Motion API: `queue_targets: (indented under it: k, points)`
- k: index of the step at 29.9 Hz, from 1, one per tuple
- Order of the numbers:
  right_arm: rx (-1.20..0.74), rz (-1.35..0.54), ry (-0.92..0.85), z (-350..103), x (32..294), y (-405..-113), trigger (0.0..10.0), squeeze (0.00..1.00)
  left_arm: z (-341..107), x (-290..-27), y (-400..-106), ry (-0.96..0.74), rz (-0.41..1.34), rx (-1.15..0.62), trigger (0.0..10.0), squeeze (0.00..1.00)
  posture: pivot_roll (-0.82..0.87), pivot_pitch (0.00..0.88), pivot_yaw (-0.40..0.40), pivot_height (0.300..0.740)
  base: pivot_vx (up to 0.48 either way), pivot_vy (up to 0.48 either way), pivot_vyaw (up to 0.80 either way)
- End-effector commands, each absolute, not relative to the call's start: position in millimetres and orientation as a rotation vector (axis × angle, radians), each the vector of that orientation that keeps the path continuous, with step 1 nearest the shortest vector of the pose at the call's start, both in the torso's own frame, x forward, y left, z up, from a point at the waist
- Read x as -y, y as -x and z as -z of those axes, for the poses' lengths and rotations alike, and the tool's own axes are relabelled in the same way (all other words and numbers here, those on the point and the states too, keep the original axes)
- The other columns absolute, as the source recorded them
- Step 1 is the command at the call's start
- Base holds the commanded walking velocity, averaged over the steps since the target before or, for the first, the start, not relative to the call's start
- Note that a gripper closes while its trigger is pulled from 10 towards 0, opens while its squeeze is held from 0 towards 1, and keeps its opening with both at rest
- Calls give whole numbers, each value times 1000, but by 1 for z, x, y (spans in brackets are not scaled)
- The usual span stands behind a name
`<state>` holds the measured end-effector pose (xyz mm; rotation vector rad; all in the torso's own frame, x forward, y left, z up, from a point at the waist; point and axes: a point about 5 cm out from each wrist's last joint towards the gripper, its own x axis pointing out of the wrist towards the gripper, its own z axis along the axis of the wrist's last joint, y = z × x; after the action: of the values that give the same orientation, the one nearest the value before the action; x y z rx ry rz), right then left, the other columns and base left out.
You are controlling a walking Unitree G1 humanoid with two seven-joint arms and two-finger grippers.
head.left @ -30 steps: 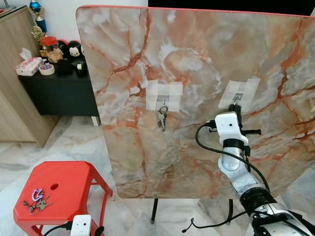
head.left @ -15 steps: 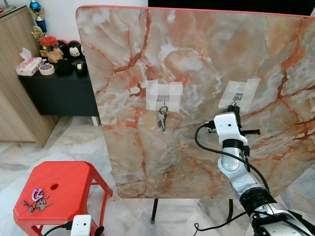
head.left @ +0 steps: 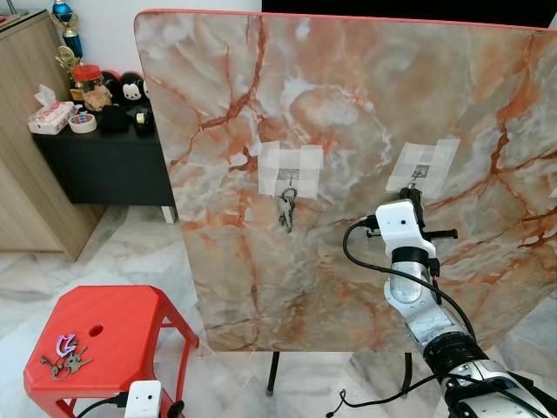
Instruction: Hang keys on a hook
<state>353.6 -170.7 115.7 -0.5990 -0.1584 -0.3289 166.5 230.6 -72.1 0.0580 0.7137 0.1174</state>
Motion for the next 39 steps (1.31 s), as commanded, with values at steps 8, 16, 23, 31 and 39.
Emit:
queue_targets:
  k: [8,16,23,31,39]
  points:
    - [141,332,552,-115,171,-354,10000,20,73,-229,-165,-67,-111,-721,10000,0,62,0,-69,740,0,0,0]
    - [172,322,522,-119,168,-354,10000,988,74,-230,-165,-67,-111,-725,10000,0,61,0,-68,740,0,0,0]
    - [192,278,477,-118,162,-351,10000,969,74,-229,-165,-67,-109,-725,10000,0,60,0,-68,740,0,0,0]
    - [189,173,414,-105,154,-339,10000,0,74,-230,-164,-67,-110,-728,10000,0,62,0,-72,740,0,0,0]
    - [-137,149,312,-28,167,-286,10000,0,73,-230,-166,-73,-104,-726,10000,0,49,0,-73,740,0,0,0]
